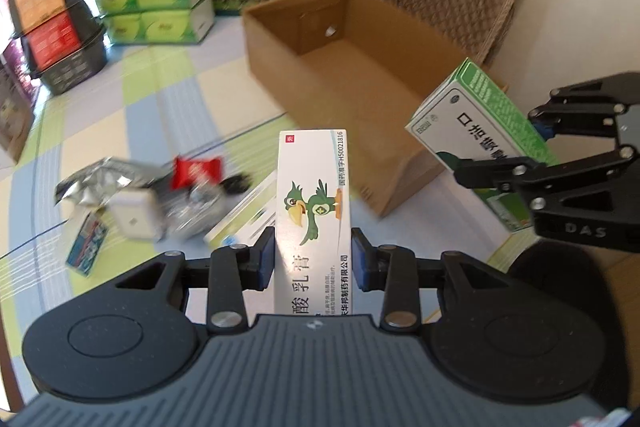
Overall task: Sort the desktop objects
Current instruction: 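Carry both held boxes over the open cardboard box with both tools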
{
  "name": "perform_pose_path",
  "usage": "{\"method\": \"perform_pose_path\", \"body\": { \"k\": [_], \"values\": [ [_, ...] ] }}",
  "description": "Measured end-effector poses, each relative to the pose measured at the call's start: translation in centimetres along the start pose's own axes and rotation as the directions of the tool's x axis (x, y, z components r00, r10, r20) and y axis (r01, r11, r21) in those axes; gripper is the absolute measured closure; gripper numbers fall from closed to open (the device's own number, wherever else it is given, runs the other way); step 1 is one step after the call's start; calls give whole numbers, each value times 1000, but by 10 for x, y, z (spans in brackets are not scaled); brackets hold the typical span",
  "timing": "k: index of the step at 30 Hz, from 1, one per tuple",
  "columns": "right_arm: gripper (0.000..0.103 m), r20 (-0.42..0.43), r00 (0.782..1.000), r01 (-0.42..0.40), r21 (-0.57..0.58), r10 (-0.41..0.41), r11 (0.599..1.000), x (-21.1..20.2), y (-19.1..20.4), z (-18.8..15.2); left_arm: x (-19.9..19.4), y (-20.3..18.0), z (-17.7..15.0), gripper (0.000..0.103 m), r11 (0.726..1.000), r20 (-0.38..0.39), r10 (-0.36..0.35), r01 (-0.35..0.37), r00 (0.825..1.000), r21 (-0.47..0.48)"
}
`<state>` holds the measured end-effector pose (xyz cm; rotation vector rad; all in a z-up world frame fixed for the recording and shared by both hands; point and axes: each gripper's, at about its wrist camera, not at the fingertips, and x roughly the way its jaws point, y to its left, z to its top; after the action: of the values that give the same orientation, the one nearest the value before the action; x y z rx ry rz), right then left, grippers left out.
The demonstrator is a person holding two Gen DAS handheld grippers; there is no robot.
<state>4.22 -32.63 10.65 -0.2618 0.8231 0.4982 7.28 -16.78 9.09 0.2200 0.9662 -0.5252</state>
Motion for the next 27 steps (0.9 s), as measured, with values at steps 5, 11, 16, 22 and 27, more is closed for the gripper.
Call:
{"method": "perform_pose_path", "body": {
  "k": [5, 11, 16, 22, 27],
  "values": [
    [75, 21, 998, 55, 39, -56, 998, -11, -41, 15, 9, -23, 39, 70, 999, 17, -35, 36, 999, -32],
    [75, 25, 996, 86, 100, -89, 991, -5, -92, 36, 34, -40, 83, 70, 992, 30, -66, 69, 997, -102],
    [75, 11, 996, 89, 152, -91, 984, 16, -124, 47, 62, -44, 108, 70, 982, 20, -82, 84, 996, -170],
    [75, 10, 996, 90, 214, -94, 973, 40, -152, 51, 96, -46, 122, 70, 974, 8, -83, 83, 997, -211],
    [75, -8, 995, 97, 234, -98, 967, 58, -166, 49, 120, -49, 126, 70, 975, 0, -76, 74, 997, -210]
  ]
}}
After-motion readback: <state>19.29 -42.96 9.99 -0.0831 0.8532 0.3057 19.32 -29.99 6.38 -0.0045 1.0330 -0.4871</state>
